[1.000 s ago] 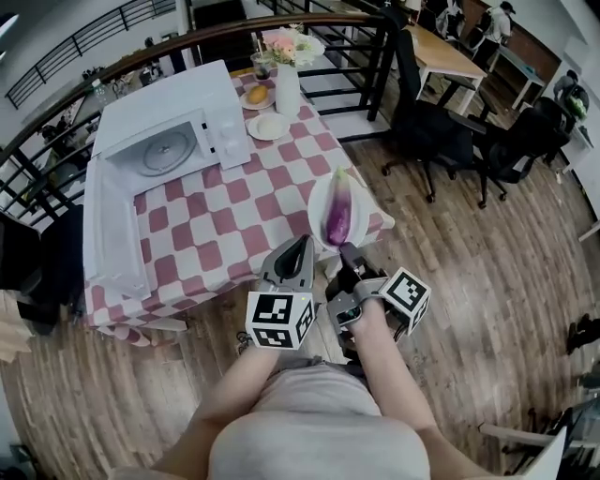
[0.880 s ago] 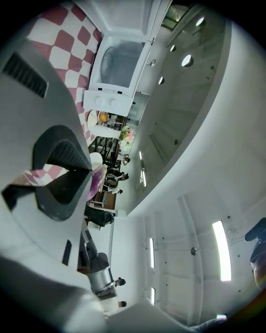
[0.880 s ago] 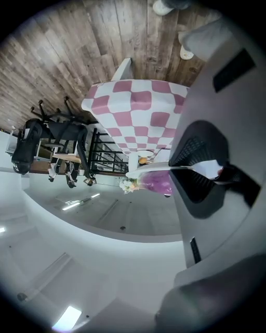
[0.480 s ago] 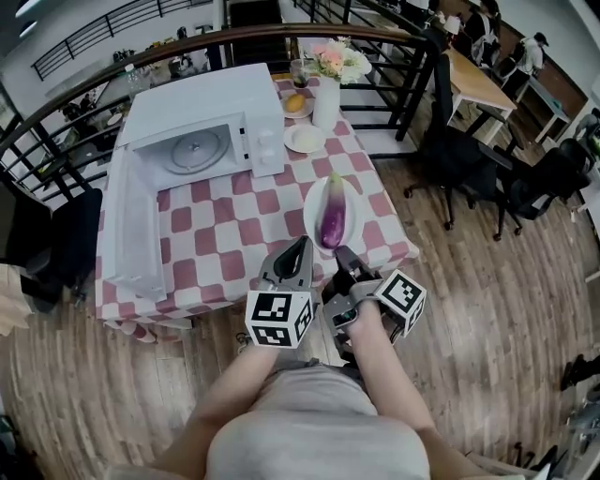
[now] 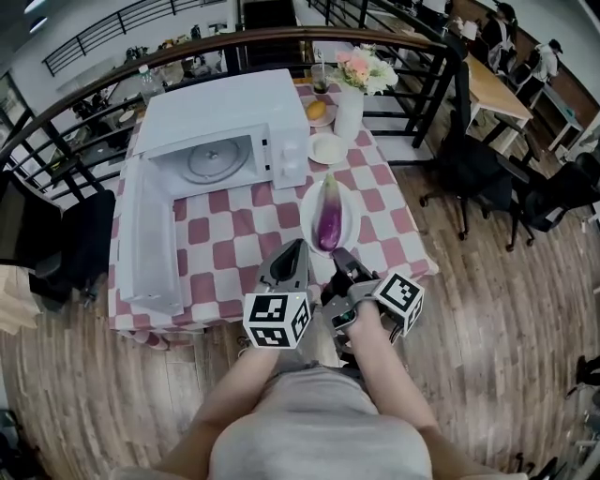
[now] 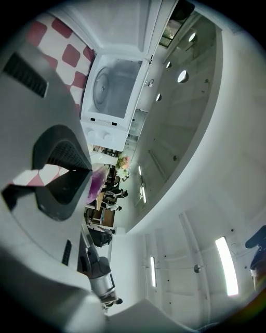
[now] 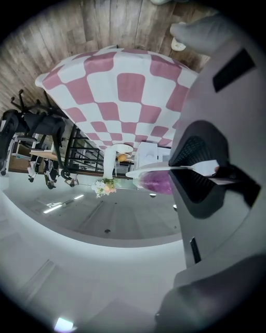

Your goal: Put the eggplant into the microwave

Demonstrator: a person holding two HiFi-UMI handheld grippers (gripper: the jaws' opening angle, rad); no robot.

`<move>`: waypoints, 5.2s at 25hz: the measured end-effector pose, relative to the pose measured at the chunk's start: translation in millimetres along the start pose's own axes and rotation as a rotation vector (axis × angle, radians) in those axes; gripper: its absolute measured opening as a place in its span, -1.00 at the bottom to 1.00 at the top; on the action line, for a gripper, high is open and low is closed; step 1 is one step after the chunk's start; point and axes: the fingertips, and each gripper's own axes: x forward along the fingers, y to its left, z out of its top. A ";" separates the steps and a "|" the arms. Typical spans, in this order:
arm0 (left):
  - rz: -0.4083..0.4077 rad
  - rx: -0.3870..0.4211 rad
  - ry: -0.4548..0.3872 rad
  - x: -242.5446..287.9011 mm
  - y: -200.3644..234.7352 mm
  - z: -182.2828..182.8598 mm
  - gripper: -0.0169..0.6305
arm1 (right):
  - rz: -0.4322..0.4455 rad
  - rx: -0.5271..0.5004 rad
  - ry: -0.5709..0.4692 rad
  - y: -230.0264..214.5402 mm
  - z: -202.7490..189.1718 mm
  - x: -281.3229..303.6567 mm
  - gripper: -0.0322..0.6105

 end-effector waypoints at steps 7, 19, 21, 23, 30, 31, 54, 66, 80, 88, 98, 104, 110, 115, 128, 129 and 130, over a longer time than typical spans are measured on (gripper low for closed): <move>0.061 -0.044 -0.016 7.8 44.0 8.4 -0.93 | 0.000 -0.019 0.052 6.0 -16.8 37.9 -0.79; 0.196 -0.096 -0.057 -1.5 127.1 21.4 -0.93 | 0.007 -0.064 0.182 15.9 -65.8 94.8 -0.79; 0.209 -0.097 -0.058 -2.1 140.3 22.4 -0.94 | 0.007 -0.070 0.202 16.6 -75.2 104.2 -0.79; 0.218 -0.098 -0.059 -2.0 152.1 23.6 -0.93 | 0.012 -0.075 0.221 18.3 -84.4 113.5 -0.79; 0.239 -0.091 -0.078 1.2 188.9 34.4 -0.93 | 0.028 -0.078 0.266 22.6 -108.4 146.8 -0.79; 0.243 -0.089 -0.083 1.0 194.2 36.4 -0.93 | 0.027 -0.077 0.269 22.4 -111.1 151.6 -0.79; 0.361 -0.037 -0.097 -8.5 262.1 38.6 -0.93 | -0.010 -0.096 0.379 -1.6 -132.3 239.9 -0.79; 0.373 -0.060 -0.060 5.8 277.2 20.5 -0.94 | -0.006 -0.072 0.417 -18.2 -148.6 284.3 -0.79; 0.419 -0.095 -0.101 1.1 297.3 33.4 -0.93 | -0.044 -0.103 0.390 -36.3 -149.1 335.4 -0.79; 0.426 -0.086 -0.086 4.1 299.6 31.5 -0.93 | -0.066 -0.080 0.383 -46.0 -147.0 355.2 -0.79; 0.411 -0.105 -0.075 12.3 298.4 25.6 -0.93 | -0.079 -0.065 0.370 -43.6 -144.8 375.5 -0.79; 0.414 -0.121 -0.066 16.0 301.7 21.4 -0.93 | -0.130 -0.122 0.381 -42.0 -145.4 385.2 -0.79; 0.411 -0.123 -0.061 17.9 301.4 20.2 -0.93 | -0.193 -0.083 0.380 -55.9 -144.8 387.8 -0.42; 0.419 -0.128 -0.061 17.2 303.0 19.4 -0.93 | -0.230 -0.062 0.374 -66.9 -142.3 391.3 -0.15; 0.449 -0.151 -0.062 13.0 314.4 18.0 -0.94 | -0.276 -0.070 0.339 -74.6 -137.6 410.2 0.12; 0.451 -0.153 -0.062 12.8 315.4 17.6 -0.93 | -0.276 -0.071 0.338 -74.7 -137.6 411.4 0.13; 0.453 -0.155 -0.062 13.0 316.1 17.3 -0.93 | -0.274 -0.073 0.337 -74.8 -137.4 412.6 0.14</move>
